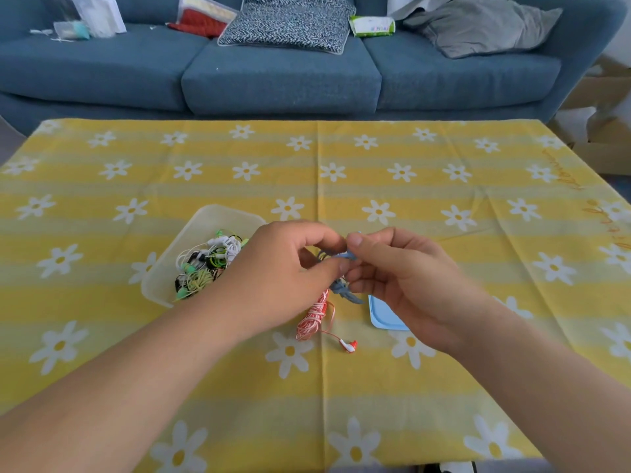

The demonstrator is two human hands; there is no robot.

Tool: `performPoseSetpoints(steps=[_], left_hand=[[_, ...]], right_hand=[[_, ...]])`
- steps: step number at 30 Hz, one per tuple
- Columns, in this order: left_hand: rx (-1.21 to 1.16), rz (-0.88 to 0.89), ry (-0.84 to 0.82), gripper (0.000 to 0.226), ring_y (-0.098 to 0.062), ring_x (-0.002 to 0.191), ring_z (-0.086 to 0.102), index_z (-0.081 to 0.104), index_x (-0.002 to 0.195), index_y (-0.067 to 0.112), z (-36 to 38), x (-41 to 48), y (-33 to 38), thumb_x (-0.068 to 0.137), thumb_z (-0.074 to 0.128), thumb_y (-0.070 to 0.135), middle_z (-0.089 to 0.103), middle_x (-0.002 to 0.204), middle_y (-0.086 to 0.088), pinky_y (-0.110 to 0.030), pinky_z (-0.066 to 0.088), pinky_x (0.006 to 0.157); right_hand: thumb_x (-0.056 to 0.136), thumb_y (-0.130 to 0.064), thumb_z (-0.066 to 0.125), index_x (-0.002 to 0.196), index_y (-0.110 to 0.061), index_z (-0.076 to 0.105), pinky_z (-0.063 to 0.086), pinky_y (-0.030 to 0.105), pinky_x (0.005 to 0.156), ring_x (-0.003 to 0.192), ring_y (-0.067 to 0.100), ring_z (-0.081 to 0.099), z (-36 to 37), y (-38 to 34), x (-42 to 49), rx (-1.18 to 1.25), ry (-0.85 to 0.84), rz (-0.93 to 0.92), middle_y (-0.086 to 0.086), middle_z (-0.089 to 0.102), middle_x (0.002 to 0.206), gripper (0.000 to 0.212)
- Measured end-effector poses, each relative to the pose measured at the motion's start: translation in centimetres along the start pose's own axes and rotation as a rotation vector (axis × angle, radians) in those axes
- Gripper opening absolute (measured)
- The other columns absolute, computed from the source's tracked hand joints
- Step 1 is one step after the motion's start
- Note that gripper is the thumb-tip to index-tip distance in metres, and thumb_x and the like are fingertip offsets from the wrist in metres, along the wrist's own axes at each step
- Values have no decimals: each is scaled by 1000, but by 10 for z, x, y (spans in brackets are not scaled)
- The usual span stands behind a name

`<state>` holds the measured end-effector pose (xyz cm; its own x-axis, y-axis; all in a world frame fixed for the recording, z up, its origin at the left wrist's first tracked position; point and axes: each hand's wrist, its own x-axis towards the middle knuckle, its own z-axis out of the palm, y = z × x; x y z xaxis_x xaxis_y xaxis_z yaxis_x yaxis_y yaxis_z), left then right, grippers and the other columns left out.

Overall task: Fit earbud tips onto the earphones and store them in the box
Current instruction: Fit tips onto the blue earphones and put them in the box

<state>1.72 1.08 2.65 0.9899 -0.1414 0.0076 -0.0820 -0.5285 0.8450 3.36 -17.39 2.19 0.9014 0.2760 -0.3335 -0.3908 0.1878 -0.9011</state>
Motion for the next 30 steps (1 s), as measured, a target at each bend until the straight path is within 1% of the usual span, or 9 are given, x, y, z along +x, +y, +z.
performPoseSetpoints(steps=[2,7,12,14,17,21,25,28,30], left_hand=[[40,23,-15,3,-2,63,67,77,90,31,1,-2,1,90,76,29,72,71,20,-26,55,64],[-3,15,-16,4,-10,79,73,78,86,27,-1,2,-3,90,77,26,77,80,12,-41,59,79],[-254,-105,49,8,-39,84,71,78,82,21,2,6,-7,89,78,25,78,81,-8,-52,60,77],[-346,-141,40,10,-32,80,74,77,89,19,6,8,-7,95,71,21,79,83,-8,-43,63,71],[-362,-153,83,15,-15,69,69,75,93,17,15,10,-4,100,64,23,77,82,-10,-28,55,61],[-249,-149,109,22,-10,65,57,73,91,23,25,15,-1,103,57,31,73,84,-9,-29,48,63],[-245,-133,52,24,-9,67,58,74,92,25,34,18,4,105,54,29,73,83,-6,-26,47,65],[-203,-98,55,22,-10,64,56,75,92,26,39,21,4,103,57,28,71,80,-8,-27,46,62],[-224,-81,50,17,-12,70,66,76,99,27,43,23,4,102,60,23,74,82,-4,-31,54,70]], right_hand=[[83,-19,77,95,-3,64,56,31,69,70,24,67,-1,0,-1,-7,-16,23,19,72,82,24],[88,-15,75,87,-5,66,60,35,70,73,26,69,-5,3,1,34,51,89,19,72,87,13],[79,-4,81,104,1,66,60,31,71,75,24,71,-10,5,4,62,124,50,17,68,88,29],[76,-1,82,99,-2,67,59,31,68,72,24,70,-11,4,5,59,133,24,14,68,83,27],[78,-3,82,92,-2,71,58,32,69,71,24,70,-13,3,4,-46,124,-18,14,71,79,18],[80,-5,81,99,-1,73,58,34,72,72,25,69,-15,3,1,-94,116,-41,14,73,80,20],[86,-6,78,118,-13,71,58,30,72,71,22,69,-25,-1,-1,-183,121,-127,14,72,81,34],[91,-10,74,106,-13,78,56,24,70,70,17,69,-30,-1,-1,-283,136,-177,6,76,79,16],[91,-11,74,100,-11,79,57,25,71,70,18,69,-33,-1,-2,-294,156,-182,6,77,78,10]])
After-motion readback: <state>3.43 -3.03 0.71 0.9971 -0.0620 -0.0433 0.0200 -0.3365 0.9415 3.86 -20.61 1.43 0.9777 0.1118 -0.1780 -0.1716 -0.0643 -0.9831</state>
